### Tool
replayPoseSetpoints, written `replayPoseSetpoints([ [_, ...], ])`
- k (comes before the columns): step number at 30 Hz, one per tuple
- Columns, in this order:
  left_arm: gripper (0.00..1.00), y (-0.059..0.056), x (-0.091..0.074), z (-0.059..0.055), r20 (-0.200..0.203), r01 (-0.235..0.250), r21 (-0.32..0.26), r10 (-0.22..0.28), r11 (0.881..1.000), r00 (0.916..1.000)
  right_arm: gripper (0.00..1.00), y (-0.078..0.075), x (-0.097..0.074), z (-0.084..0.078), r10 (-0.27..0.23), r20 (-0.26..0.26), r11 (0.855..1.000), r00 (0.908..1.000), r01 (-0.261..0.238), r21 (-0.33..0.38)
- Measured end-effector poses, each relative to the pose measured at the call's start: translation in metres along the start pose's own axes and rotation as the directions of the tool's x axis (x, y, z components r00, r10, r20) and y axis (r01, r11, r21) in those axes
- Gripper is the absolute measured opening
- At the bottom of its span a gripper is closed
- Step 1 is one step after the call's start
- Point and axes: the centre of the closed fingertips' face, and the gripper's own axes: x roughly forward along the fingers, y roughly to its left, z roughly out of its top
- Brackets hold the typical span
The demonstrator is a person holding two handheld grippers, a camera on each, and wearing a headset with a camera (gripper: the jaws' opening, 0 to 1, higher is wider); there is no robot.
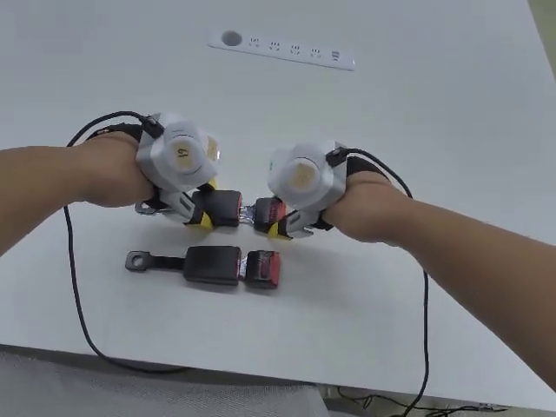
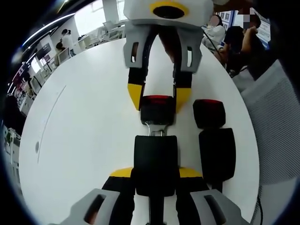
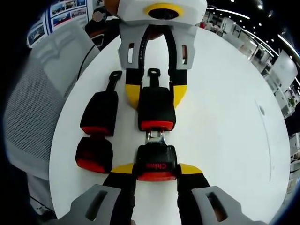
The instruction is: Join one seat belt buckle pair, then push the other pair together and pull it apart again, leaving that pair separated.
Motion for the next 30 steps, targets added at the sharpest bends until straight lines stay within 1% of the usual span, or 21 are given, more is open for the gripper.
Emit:
replayPoseSetpoints([
  [1,0.33,0.0,0.0,0.0,0.001,-0.002,0.002,0.002,1.0,1.0,0.3,0.002,0.0,-0.001,0.002,0.002,1.0,1.0,-0.002,0.006],
  [2,0.33,-0.001,0.0,0.001,0.002,-0.002,0.003,0.002,1.0,1.0,0.3,0.003,0.0,0.0,-0.004,0.003,1.0,1.0,0.004,-0.003],
  [5,0.33,0.0,0.0,0.0,0.003,-0.002,0.004,0.002,1.0,1.0,0.3,0.002,0.0,0.0,-0.009,0.001,1.0,1.0,0.009,-0.007],
  [8,0.33,-0.001,-0.001,0.001,0.004,-0.002,-0.004,0.002,1.0,1.0,0.3,0.002,-0.003,-0.006,-0.008,0.0,1.0,1.0,0.008,0.0],
  [16,0.34,0.0,0.0,-0.001,0.005,-0.005,-0.009,0.005,1.0,1.0,0.31,0.002,-0.018,-0.032,-0.014,-0.007,1.0,0.9999,0.014,0.019],
  [22,0.34,-0.001,0.0,0.0,0.006,-0.008,-0.009,0.008,1.0,1.0,0.31,0.002,-0.033,-0.058,-0.029,-0.033,0.999,0.9991,0.029,0.015],
  [26,0.34,0.0,0.0,0.0,0.007,-0.011,-0.01,0.011,1.0,0.9999,0.31,0.004,-0.042,-0.077,-0.027,-0.043,0.999,0.9987,0.028,0.031],
  [30,0.34,0.001,0.001,-0.001,0.003,-0.012,-0.009,0.012,1.0,0.9999,0.32,0.004,-0.051,-0.091,-0.038,-0.06,0.998,0.9975,0.041,0.047],
])
